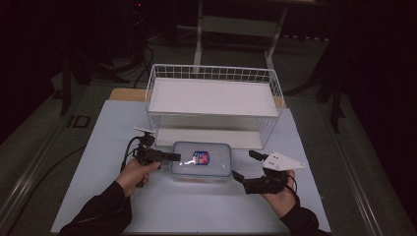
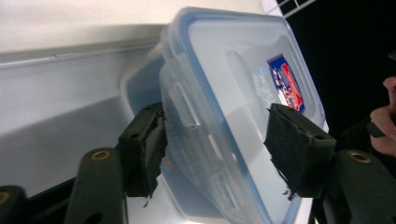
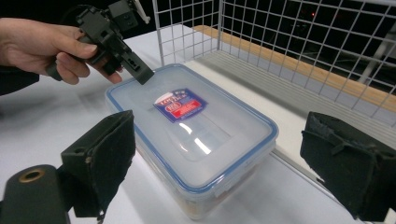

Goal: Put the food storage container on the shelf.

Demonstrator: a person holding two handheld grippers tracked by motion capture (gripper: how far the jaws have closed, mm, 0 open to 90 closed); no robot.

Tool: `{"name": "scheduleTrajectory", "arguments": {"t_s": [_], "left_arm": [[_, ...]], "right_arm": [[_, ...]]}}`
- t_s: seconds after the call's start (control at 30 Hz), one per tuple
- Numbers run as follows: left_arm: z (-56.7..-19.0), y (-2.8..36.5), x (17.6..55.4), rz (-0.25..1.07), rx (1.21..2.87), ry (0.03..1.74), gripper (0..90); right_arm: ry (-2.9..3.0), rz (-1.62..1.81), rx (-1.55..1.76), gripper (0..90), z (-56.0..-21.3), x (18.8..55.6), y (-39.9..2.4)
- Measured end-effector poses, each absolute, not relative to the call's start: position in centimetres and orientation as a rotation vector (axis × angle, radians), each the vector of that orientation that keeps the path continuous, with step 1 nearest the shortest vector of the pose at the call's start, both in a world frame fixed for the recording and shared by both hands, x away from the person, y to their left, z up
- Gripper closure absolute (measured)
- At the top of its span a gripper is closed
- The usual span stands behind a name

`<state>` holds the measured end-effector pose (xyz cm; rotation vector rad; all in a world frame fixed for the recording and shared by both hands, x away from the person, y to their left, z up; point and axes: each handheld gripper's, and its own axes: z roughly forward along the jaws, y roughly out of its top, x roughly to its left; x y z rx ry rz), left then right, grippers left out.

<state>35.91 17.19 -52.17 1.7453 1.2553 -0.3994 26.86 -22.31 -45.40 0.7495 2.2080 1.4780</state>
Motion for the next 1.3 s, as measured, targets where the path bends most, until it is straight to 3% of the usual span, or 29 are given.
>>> {"name": "scheduleTrajectory", "arguments": {"t_s": [0.37, 0.47, 1.03, 1.3], "left_arm": [[-53.2, 17.7, 36.5, -0.537, 1.708, 1.259, 35.7], [-52.9, 18.0, 36.4, -0.516, 1.713, 1.246, 43.3], [-51.9, 17.0, 34.3, -0.434, 1.748, 1.094, 53.0], [-51.5, 16.4, 33.4, -0.403, 1.785, 1.032, 55.5]], "right_arm": [[2.231, 1.485, 0.77, 10.3, -45.6, 27.1, -22.4], [2.235, 1.489, 0.78, 10.4, -45.7, 27.2, -22.4], [2.406, 1.514, 1.086, 13.9, -48.9, 30.9, -22.7], [2.501, 1.565, 1.262, 28.4, -50.5, 32.4, -23.5]]}}
